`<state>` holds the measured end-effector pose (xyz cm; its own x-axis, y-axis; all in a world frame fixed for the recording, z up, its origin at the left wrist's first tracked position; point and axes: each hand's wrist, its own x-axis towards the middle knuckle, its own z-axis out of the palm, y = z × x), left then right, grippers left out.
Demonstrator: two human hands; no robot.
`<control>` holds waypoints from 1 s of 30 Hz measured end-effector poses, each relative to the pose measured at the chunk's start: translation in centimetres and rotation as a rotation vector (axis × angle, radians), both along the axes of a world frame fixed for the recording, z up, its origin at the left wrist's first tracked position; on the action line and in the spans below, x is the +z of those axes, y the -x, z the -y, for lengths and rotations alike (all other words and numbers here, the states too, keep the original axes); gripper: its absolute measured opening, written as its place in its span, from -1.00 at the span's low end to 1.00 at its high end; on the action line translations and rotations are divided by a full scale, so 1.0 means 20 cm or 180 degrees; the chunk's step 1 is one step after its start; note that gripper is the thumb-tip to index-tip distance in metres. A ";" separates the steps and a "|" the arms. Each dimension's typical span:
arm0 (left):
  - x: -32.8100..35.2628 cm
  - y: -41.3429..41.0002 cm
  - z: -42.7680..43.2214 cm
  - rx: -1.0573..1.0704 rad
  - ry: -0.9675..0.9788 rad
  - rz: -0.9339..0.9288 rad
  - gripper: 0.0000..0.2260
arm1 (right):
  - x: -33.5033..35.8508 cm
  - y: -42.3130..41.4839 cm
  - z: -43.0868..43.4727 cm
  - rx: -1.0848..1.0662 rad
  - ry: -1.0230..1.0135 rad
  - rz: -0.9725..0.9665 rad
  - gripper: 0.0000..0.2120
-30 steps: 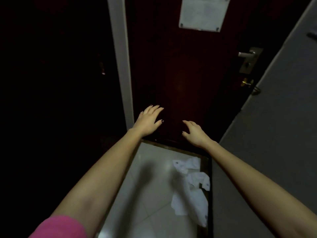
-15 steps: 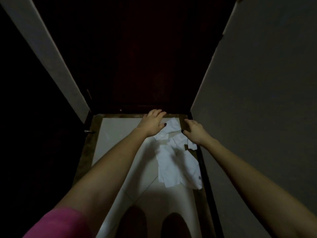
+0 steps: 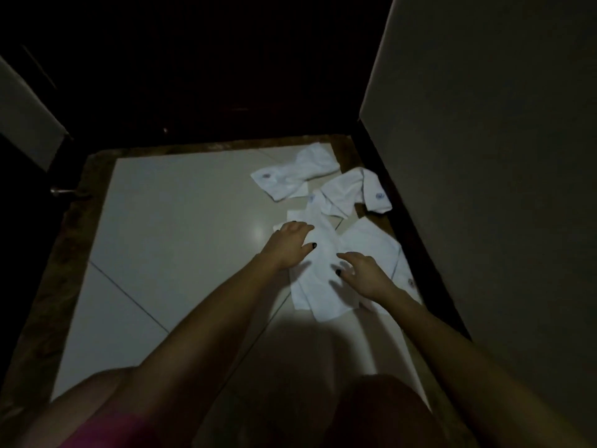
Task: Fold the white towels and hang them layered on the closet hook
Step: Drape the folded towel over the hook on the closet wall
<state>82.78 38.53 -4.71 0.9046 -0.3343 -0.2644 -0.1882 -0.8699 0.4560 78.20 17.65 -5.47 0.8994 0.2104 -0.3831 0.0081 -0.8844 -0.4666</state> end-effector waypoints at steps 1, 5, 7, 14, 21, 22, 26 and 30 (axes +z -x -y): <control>-0.10 0.04 0.01 0.0060 0.0067 -0.0071 -0.52 | -0.09 0.04 0.00 -0.0010 -0.0004 0.0013 -0.52; -0.45 0.22 0.05 0.0144 0.0268 -0.0275 -0.57 | -0.40 0.22 -0.03 0.0054 0.0071 0.0003 -0.43; -0.58 0.29 0.07 0.0026 0.0256 -0.0402 -0.57 | -0.53 0.31 -0.04 0.0203 0.0357 0.0104 -0.38; -0.75 0.29 0.06 0.0018 0.0380 0.0105 -0.68 | -0.71 0.36 -0.04 -0.0012 0.0424 0.0815 -0.61; -0.77 0.26 0.01 0.0014 0.0637 -0.0390 -0.70 | -0.71 0.26 -0.03 -0.0309 0.0311 0.0440 -0.90; -0.77 0.26 0.01 0.0021 0.0687 -0.0419 -0.72 | -0.68 0.25 -0.02 -0.0693 -0.0087 0.0348 -0.91; -0.64 0.25 0.06 0.0040 0.1164 -0.0547 -0.82 | -0.48 0.20 -0.01 -0.1564 -0.1174 0.0293 -0.68; -0.36 0.21 0.10 0.0442 0.1868 -0.1051 -0.86 | -0.15 0.06 -0.03 -0.1612 -0.1598 0.0140 -0.75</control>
